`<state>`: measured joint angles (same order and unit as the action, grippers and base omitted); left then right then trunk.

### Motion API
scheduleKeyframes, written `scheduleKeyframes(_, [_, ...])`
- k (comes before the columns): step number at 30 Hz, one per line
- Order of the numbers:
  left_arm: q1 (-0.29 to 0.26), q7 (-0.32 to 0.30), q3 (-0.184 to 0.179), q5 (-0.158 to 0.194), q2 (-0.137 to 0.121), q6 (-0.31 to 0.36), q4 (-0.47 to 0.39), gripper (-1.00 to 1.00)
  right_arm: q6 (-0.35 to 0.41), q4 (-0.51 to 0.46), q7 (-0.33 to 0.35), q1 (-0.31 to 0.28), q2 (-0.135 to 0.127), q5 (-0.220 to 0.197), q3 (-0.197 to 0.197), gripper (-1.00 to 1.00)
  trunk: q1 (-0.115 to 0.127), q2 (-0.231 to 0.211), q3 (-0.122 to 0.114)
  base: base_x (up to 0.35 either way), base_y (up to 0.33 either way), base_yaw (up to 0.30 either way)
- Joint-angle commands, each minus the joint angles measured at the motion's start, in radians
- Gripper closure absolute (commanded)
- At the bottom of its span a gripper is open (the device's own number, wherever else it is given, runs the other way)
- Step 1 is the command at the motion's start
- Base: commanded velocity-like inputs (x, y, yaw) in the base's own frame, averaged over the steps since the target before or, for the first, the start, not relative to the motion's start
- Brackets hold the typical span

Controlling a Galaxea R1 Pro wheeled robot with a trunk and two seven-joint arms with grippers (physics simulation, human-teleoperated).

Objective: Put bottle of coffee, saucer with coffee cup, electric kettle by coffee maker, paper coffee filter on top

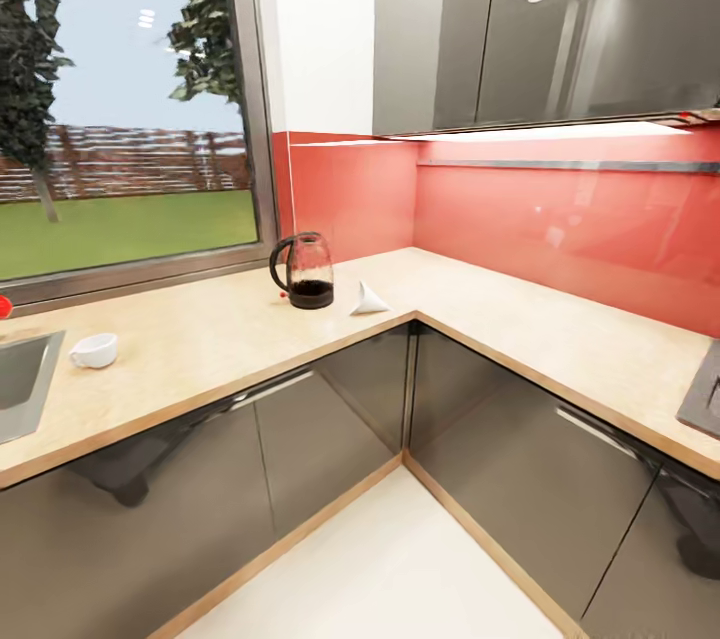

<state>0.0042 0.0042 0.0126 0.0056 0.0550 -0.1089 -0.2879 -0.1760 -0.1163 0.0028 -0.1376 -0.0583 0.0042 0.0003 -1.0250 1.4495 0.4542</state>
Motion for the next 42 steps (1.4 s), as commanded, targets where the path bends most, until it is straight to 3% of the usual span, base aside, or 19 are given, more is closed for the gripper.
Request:
scheduleKeyframes(1, [0.000,0.000,0.001,0.001,0.000,-0.002,-0.002,-1.00,-0.003,0.001,0.000,-0.001,0.000,0.000,0.000,-1.00,0.000,0.000,0.001,0.000,0.000,-0.259])
scheduleKeyframes(10, [0.000,0.000,0.001,0.001,0.000,-0.002,-0.001,-1.00,-0.003,0.001,0.000,-0.001,0.000,0.000,0.000,-1.00,0.000,0.000,0.001,0.000,0.000,-0.213])
scheduleKeyframes(27, [0.000,0.000,0.000,0.001,0.000,-0.002,-0.001,-1.00,-0.003,0.001,0.000,0.000,0.000,0.000,0.000,-1.00,0.000,0.000,0.001,0.060,0.091,-0.034])
scheduleKeyframes(42, [0.000,0.000,0.000,0.001,0.000,-0.002,-0.001,-1.00,-0.003,0.001,0.000,0.000,0.000,0.000,0.001,-1.00,0.000,0.000,0.001,0.010,0.013,-0.261])
